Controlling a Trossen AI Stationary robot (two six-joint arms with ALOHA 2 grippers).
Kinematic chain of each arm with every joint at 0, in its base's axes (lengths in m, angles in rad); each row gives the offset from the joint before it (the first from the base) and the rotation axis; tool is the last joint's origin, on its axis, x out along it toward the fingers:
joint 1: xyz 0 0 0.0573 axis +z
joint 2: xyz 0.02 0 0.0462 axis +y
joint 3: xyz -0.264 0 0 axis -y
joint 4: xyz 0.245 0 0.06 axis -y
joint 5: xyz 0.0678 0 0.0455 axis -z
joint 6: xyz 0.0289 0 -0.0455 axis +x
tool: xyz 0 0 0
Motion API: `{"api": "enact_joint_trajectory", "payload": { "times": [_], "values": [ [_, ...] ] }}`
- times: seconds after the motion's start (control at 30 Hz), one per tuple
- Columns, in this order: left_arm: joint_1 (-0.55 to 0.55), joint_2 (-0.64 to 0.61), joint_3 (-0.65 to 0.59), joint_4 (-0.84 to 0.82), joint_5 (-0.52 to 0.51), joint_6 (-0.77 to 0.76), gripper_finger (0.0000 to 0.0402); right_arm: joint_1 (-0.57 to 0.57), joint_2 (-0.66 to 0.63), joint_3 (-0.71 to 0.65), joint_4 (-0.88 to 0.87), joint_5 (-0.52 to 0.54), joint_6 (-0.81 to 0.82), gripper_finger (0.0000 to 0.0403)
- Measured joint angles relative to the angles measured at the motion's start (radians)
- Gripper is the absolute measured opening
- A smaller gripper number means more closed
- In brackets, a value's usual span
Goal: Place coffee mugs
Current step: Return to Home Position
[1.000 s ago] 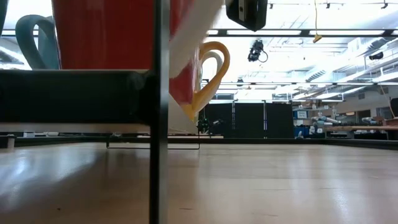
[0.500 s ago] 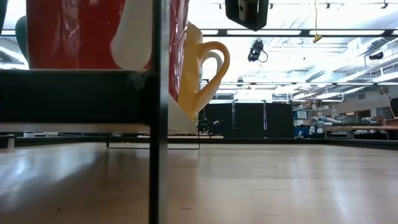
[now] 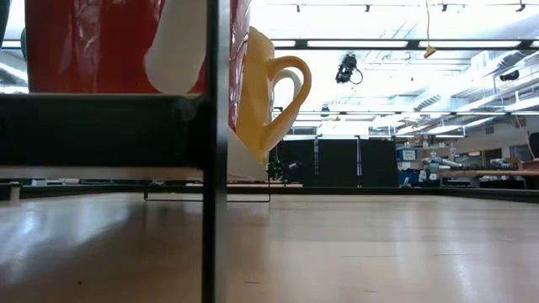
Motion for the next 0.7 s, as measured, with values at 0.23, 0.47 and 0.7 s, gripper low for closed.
{"api": "enact_joint_trajectory", "payload": {
  "times": [0.23,0.47,0.7],
  "values": [
    [0.187,0.000,0.000,0.302,0.268,0.380,0.0149,-0.013,-0.227,0.000,-0.098,-0.110,-0.089,0.0163],
    [0.360,-0.060,0.000,0.369,0.372,0.545,0.0149,-0.014,-0.434,0.000,-0.136,-0.111,-0.096,0.0163],
    [0.437,-0.195,0.001,0.215,0.372,0.586,0.0149,-0.014,-0.620,0.000,-0.244,-0.066,-0.205,0.0163]
  ]
}}
